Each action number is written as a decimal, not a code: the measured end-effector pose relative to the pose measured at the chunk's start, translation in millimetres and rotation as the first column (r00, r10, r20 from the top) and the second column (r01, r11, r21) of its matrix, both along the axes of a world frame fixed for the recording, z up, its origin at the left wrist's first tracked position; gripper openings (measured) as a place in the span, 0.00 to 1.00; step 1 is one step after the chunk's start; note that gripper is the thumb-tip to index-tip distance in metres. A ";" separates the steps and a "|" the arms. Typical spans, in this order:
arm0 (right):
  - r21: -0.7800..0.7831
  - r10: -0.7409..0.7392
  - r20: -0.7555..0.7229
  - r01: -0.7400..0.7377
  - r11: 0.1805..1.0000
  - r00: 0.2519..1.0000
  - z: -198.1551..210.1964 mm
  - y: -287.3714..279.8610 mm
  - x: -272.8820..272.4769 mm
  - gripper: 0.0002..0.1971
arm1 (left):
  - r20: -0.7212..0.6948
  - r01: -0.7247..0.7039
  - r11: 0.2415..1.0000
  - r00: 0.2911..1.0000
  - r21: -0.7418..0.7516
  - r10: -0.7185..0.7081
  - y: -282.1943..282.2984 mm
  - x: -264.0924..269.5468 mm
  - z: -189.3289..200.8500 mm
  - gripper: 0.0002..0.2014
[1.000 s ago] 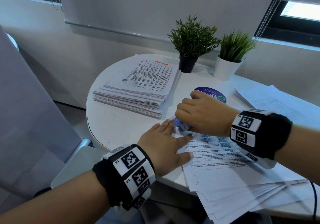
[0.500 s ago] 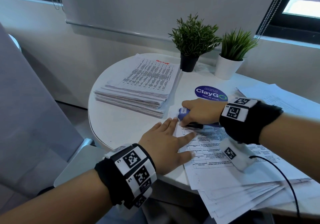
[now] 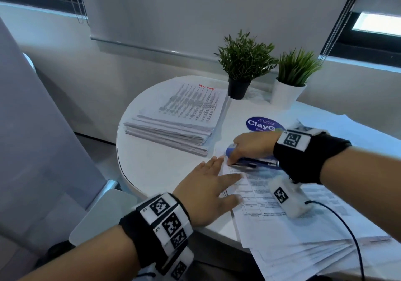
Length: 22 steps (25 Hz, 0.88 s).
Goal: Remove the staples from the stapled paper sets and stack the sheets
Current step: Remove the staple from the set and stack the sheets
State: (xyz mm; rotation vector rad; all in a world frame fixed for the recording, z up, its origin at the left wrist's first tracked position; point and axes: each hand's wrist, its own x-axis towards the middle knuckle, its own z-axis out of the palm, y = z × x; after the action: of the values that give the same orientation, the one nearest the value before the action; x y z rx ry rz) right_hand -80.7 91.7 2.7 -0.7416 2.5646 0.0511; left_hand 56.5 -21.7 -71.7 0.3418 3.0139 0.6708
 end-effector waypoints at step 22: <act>-0.097 0.357 -0.327 -0.406 0.909 0.875 16.1 -98.1 66.5 0.22 | 0.569 -0.521 -0.353 0.821 0.777 0.040 -95.5 31.9 23.2 0.10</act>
State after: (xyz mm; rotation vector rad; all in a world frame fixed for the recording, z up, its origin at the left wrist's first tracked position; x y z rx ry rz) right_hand -14.2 -6.4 18.9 -1.3988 2.6834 0.0891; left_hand 88.3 -117.2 -48.5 -0.6461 1.2048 2.7896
